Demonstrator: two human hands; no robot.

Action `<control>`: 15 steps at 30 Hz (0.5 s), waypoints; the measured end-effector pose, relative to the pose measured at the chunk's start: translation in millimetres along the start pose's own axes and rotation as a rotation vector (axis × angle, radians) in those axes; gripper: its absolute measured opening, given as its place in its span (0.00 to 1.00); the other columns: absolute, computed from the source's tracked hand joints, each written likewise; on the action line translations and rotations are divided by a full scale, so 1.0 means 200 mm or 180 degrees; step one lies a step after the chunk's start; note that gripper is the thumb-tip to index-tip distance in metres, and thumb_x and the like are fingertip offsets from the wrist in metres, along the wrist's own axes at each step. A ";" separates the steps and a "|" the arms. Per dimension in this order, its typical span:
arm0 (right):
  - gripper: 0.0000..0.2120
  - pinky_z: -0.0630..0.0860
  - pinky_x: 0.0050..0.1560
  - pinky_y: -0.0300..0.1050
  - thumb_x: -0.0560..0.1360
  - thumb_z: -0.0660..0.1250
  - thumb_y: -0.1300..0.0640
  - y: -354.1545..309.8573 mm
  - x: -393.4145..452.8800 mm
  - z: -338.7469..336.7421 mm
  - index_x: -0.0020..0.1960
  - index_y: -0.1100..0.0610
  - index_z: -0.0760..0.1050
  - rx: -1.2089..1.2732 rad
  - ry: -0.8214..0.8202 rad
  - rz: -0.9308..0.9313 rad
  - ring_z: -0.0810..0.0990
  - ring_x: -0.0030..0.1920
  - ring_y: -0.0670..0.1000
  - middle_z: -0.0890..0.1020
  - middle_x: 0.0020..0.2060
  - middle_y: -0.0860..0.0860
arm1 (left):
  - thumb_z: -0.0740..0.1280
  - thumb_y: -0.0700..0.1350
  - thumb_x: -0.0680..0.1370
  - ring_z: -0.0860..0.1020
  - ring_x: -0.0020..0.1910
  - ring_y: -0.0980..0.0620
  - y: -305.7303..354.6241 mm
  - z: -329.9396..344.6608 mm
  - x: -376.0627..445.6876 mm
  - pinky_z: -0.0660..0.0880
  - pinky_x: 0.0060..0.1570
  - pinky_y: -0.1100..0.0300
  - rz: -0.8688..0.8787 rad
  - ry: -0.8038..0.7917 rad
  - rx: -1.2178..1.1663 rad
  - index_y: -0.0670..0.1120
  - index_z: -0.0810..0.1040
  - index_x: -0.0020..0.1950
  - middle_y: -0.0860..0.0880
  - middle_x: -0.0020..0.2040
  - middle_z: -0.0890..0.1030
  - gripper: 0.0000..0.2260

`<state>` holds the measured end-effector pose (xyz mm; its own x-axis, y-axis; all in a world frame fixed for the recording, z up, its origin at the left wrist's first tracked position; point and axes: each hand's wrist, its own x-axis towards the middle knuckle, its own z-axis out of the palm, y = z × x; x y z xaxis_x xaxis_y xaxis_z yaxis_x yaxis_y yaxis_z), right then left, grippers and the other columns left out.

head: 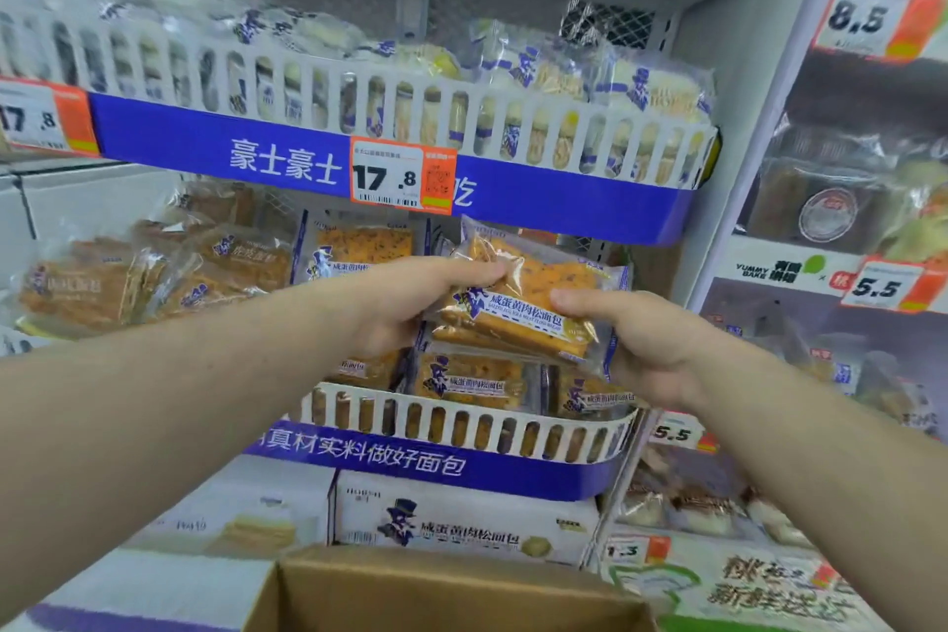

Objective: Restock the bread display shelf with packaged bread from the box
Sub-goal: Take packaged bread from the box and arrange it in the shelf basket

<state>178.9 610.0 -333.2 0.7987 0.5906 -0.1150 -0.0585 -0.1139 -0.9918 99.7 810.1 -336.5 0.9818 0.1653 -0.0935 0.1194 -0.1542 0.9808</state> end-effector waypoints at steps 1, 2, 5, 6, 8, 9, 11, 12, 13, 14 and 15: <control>0.23 0.83 0.43 0.47 0.66 0.75 0.57 -0.02 0.04 0.00 0.60 0.61 0.78 0.0006 0.0002 -0.0047 0.87 0.46 0.54 0.87 0.50 0.57 | 0.69 0.54 0.76 0.85 0.48 0.50 0.02 -0.02 0.03 0.77 0.48 0.55 0.0038 0.0036 -0.0001 0.46 0.80 0.59 0.48 0.49 0.87 0.16; 0.22 0.83 0.44 0.48 0.69 0.75 0.58 -0.04 0.07 0.00 0.61 0.61 0.78 -0.0014 0.0007 -0.0101 0.87 0.47 0.54 0.87 0.50 0.57 | 0.70 0.52 0.76 0.85 0.50 0.49 0.04 -0.04 0.08 0.78 0.52 0.52 0.0085 0.0109 0.0019 0.45 0.79 0.59 0.47 0.49 0.87 0.16; 0.18 0.82 0.52 0.55 0.73 0.74 0.60 -0.06 0.18 -0.01 0.61 0.59 0.78 -0.0224 0.0093 -0.0265 0.87 0.50 0.56 0.87 0.50 0.57 | 0.74 0.48 0.73 0.83 0.55 0.43 0.06 -0.09 0.17 0.75 0.63 0.44 0.0181 0.0177 0.0029 0.43 0.78 0.62 0.45 0.52 0.86 0.20; 0.18 0.82 0.52 0.56 0.72 0.75 0.61 -0.06 0.21 -0.01 0.61 0.59 0.78 -0.0356 0.0121 -0.0337 0.87 0.50 0.57 0.87 0.49 0.56 | 0.75 0.47 0.72 0.83 0.56 0.41 0.06 -0.11 0.20 0.75 0.63 0.42 0.0208 0.0218 0.0045 0.42 0.77 0.62 0.44 0.52 0.86 0.21; 0.18 0.83 0.49 0.54 0.71 0.75 0.63 -0.07 0.28 -0.01 0.60 0.60 0.79 -0.0638 0.0101 -0.0444 0.87 0.48 0.57 0.87 0.48 0.57 | 0.78 0.44 0.69 0.81 0.52 0.35 0.05 -0.13 0.25 0.80 0.52 0.45 0.0246 0.0296 0.0112 0.42 0.77 0.63 0.42 0.52 0.85 0.24; 0.18 0.83 0.48 0.54 0.71 0.76 0.64 -0.06 0.30 -0.01 0.60 0.60 0.79 -0.0755 0.0092 -0.0483 0.87 0.47 0.56 0.87 0.47 0.57 | 0.78 0.42 0.68 0.80 0.49 0.34 0.04 -0.14 0.27 0.79 0.43 0.49 0.0277 0.0331 0.0170 0.43 0.77 0.62 0.41 0.52 0.85 0.24; 0.18 0.83 0.49 0.55 0.70 0.77 0.64 -0.06 0.36 -0.01 0.59 0.59 0.79 -0.0969 0.0148 -0.0582 0.87 0.46 0.55 0.87 0.47 0.55 | 0.78 0.40 0.68 0.80 0.54 0.33 0.03 -0.15 0.30 0.77 0.44 0.50 0.0376 0.0474 0.0315 0.45 0.77 0.61 0.42 0.53 0.85 0.22; 0.18 0.83 0.50 0.56 0.70 0.77 0.63 -0.05 0.38 -0.01 0.59 0.58 0.80 -0.1059 0.0194 -0.0635 0.87 0.46 0.55 0.87 0.47 0.55 | 0.79 0.39 0.68 0.80 0.57 0.34 0.03 -0.16 0.32 0.77 0.47 0.49 0.0418 0.0589 0.0399 0.45 0.78 0.60 0.42 0.53 0.85 0.22; 0.19 0.83 0.51 0.58 0.69 0.78 0.62 -0.05 0.41 -0.01 0.58 0.56 0.80 -0.1123 0.0226 -0.0683 0.87 0.46 0.54 0.87 0.47 0.54 | 0.79 0.39 0.68 0.79 0.57 0.33 0.02 -0.15 0.33 0.78 0.50 0.48 0.0452 0.0660 0.0454 0.45 0.77 0.60 0.42 0.53 0.85 0.22; 0.19 0.83 0.52 0.59 0.68 0.79 0.61 -0.04 0.43 -0.01 0.58 0.55 0.80 -0.1169 0.0251 -0.0721 0.87 0.47 0.54 0.87 0.47 0.53 | 0.78 0.39 0.69 0.80 0.57 0.33 0.02 -0.15 0.34 0.79 0.52 0.45 0.0463 0.0734 0.0485 0.45 0.77 0.59 0.40 0.53 0.84 0.21; 0.20 0.82 0.53 0.60 0.68 0.80 0.60 -0.03 0.45 -0.01 0.58 0.53 0.79 -0.1207 0.0290 -0.0754 0.87 0.47 0.54 0.87 0.47 0.52 | 0.78 0.39 0.69 0.80 0.56 0.33 0.01 -0.15 0.34 0.80 0.54 0.42 0.0469 0.0803 0.0502 0.45 0.77 0.59 0.39 0.52 0.84 0.21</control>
<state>252.9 662.7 -337.8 0.8141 0.5648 0.1349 0.3419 -0.2785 -0.8975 163.4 849.7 -335.3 0.9251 0.3629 0.1119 0.0197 -0.3401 0.9402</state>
